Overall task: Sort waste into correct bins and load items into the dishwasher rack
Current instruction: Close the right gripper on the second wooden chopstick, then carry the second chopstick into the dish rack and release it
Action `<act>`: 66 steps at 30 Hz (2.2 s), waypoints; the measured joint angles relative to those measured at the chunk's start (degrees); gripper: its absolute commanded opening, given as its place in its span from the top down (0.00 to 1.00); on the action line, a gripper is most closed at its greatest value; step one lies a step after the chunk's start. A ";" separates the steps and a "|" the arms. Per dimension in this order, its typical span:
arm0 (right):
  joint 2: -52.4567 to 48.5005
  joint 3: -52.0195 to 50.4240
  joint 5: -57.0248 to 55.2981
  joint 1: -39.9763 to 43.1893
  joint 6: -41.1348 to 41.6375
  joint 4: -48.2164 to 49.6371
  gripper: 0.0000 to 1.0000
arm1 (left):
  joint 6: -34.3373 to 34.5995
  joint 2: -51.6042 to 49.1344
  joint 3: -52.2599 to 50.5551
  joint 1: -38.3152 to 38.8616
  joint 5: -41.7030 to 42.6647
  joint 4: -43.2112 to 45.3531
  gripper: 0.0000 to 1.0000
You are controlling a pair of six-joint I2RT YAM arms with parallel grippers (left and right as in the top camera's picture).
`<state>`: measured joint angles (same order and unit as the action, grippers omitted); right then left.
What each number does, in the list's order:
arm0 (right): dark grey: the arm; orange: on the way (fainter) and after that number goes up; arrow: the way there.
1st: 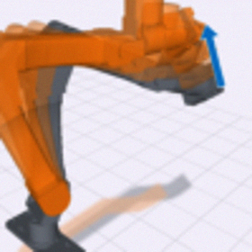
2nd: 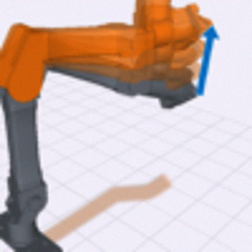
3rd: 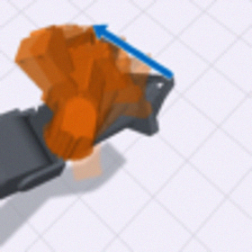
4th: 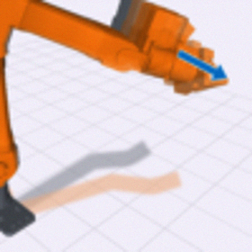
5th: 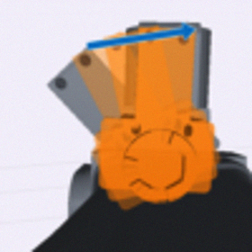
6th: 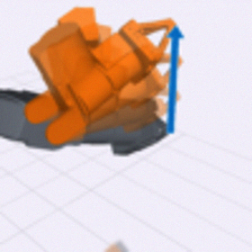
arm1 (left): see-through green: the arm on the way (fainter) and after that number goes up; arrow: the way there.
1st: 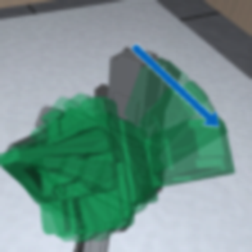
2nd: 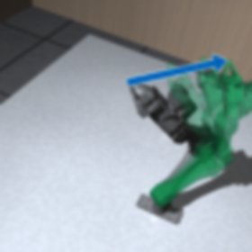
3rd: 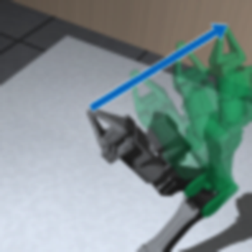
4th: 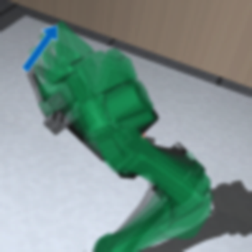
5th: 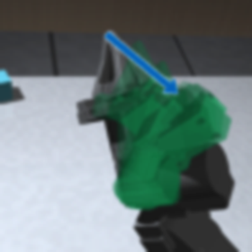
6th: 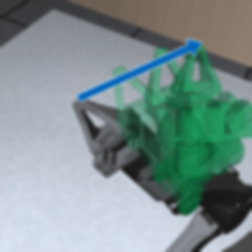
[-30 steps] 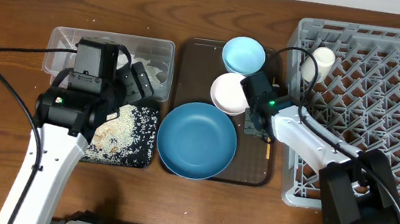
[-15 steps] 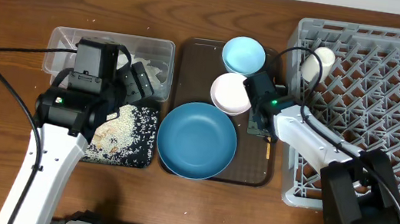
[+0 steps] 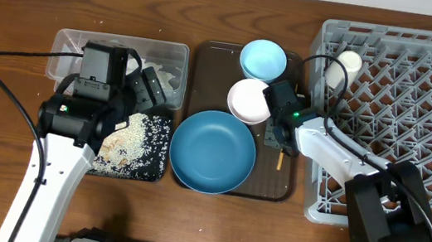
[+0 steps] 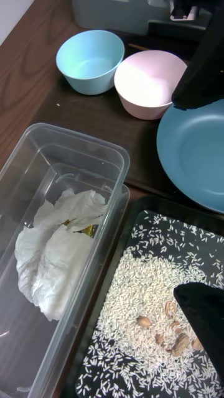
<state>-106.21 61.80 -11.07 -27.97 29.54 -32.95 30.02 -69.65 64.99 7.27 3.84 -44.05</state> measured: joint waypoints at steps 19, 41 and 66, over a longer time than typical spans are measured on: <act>0.33 0.00 0.61 0.00 0.20 -1.97 0.99 | 0.00 0.00 0.00 0.00 0.00 0.00 0.09; 24.26 6.40 1.46 9.77 -13.33 -18.05 0.99 | 0.00 0.00 0.00 0.00 0.00 0.00 0.09; 12.81 6.12 5.11 17.25 -18.32 -18.67 0.99 | 0.00 0.00 0.00 0.00 0.00 0.00 0.09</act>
<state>-93.41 67.92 -5.96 -10.72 11.22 -51.62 30.02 -69.65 64.99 7.27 3.84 -44.05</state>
